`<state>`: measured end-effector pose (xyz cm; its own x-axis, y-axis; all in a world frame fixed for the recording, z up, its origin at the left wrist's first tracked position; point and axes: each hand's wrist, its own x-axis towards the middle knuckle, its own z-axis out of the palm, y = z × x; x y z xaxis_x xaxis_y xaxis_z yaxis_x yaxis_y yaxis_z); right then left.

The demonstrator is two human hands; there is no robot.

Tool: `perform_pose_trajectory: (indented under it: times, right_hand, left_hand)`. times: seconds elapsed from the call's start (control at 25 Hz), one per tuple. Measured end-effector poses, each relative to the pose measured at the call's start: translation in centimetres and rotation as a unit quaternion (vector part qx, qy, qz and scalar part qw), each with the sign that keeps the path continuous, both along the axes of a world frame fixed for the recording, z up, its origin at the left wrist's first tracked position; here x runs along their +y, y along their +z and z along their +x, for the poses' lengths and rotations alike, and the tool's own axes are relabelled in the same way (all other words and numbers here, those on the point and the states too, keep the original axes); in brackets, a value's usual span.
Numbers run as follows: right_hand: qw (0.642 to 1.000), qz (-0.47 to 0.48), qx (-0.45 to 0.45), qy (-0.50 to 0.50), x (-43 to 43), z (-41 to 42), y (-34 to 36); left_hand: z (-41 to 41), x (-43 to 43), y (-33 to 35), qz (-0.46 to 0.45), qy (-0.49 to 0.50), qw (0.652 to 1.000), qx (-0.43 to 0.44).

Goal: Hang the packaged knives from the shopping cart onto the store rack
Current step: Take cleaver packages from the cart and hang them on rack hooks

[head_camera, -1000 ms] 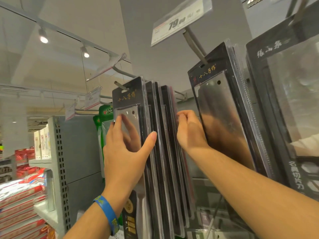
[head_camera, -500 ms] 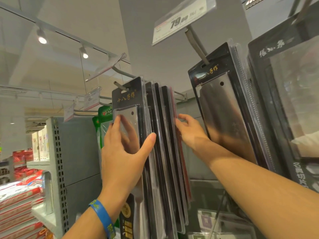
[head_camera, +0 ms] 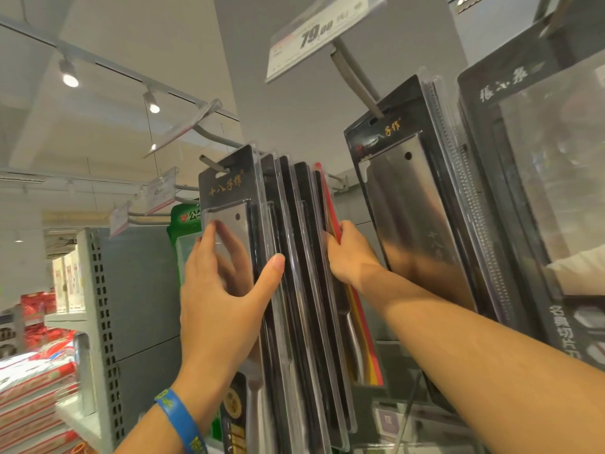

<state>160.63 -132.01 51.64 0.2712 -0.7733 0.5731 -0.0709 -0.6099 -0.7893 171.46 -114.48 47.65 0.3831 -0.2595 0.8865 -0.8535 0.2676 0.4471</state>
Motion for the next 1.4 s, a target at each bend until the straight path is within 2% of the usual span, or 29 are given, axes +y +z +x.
perform_pose_trajectory:
  times: [0.12, 0.24, 0.32, 0.6, 0.8, 1.0, 1.16, 1.4]
  right_hand:
    - [0.996, -0.011, -0.086, 0.02, 0.9, 0.1, -0.3]
    - [0.971, -0.144, -0.192, -0.004, 2.1, 0.5, -1.9]
    - [0.954, -0.197, -0.225, -0.027, 2.5, 0.9, -2.8]
    - [0.943, -0.262, -0.195, -0.06, 3.3, 1.0, -2.0]
    - [0.969, -0.182, -0.162, -0.037, 3.1, 1.0, -1.1]
    - [0.978, -0.068, -0.136, 0.14, 2.9, 0.5, 0.2]
    - [0.966, -0.074, -0.133, 0.211, 2.8, 0.1, 0.2]
    - [0.965, -0.12, -0.125, 0.196, 3.1, -0.3, -0.3]
  left_hand:
    - [0.1, -0.1, 0.0, -0.002, 0.006, 1.0, -0.004]
    - [0.2, -0.2, 0.1, -0.004, 0.012, 1.0, -0.01]
    - [0.2, -0.3, 0.0, -0.005, 0.015, 1.0, -0.009]
    - [0.2, -0.2, 0.0, -0.015, 0.014, 1.0, -0.014]
    - [0.4, -0.3, 0.0, -0.012, 0.019, 1.0, -0.013]
    - [0.7, -0.3, 0.0, -0.012, 0.035, 0.999, -0.016]
    - [0.7, -0.6, -0.2, -0.016, 0.047, 0.999, -0.021]
    - [0.1, -1.4, -0.2, -0.03, 0.062, 0.997, -0.023]
